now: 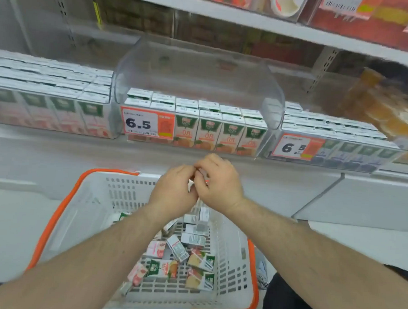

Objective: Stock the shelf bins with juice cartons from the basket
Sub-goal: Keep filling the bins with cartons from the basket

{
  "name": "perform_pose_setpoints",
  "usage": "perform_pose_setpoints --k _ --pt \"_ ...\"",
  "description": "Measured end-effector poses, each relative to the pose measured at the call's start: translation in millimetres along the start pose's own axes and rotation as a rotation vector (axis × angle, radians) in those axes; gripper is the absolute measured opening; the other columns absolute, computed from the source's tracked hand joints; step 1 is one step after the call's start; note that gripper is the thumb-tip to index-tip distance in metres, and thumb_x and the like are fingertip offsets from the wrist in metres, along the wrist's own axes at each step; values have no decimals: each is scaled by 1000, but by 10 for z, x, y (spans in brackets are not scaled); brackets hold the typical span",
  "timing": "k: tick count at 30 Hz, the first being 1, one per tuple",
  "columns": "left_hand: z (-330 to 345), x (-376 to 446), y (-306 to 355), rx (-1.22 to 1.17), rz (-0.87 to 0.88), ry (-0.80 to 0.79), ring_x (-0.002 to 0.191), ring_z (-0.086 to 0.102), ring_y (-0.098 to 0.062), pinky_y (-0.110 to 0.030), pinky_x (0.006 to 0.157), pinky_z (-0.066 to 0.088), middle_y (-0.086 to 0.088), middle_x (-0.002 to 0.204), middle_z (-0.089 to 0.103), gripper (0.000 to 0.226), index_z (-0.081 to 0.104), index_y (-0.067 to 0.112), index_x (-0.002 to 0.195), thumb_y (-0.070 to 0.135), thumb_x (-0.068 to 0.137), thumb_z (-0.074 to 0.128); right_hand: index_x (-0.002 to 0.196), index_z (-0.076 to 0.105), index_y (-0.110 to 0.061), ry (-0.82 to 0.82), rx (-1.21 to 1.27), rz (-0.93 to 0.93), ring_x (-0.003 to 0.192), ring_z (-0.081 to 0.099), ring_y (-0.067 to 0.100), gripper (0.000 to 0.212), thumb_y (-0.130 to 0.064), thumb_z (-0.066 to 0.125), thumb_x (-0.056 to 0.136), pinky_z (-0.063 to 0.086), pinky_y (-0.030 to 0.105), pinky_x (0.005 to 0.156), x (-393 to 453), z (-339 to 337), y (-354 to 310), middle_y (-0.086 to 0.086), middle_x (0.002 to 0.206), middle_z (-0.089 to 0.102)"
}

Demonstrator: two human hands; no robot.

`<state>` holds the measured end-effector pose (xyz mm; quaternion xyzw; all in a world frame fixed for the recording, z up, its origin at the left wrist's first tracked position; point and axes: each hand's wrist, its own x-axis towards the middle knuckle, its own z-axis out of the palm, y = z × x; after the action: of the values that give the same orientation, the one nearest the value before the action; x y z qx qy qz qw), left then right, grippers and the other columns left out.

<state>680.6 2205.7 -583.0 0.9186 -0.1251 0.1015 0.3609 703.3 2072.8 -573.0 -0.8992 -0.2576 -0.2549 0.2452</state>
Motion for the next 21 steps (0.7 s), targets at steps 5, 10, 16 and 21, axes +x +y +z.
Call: perform_pose_setpoints --k 5,10,16,21 --pt "233 -268 -508 19 -242 -173 91 56 -19 -33 76 47 5 97 59 20 64 20 100 14 83 55 96 67 -17 -534 104 292 86 61 25 18 -25 51 93 50 37 72 -322 552 90 1 91 67" --pt "538 -570 -992 85 -371 -429 91 59 -17 -29 76 48 3 106 63 25 62 18 112 14 89 55 72 60 -19 -1002 55 518 85 59 23 24 -25 49 93 47 31 74 -698 1023 321 1 81 62" --pt "858 -941 -1437 133 -534 -648 94 61 -16 -29 80 53 1 113 63 23 61 19 116 18 93 56 74 58 -9 -1405 -81 580 80 53 24 24 -20 49 93 41 29 70 -1345 1303 551 6 75 53" --pt "1056 -1054 -1727 221 -630 -735 107 56 -18 -37 94 51 -1 126 57 38 56 21 126 17 88 57 102 59 -14 -1469 -194 435 90 61 26 21 -31 54 89 51 34 73 -1719 1431 456 6 97 64"
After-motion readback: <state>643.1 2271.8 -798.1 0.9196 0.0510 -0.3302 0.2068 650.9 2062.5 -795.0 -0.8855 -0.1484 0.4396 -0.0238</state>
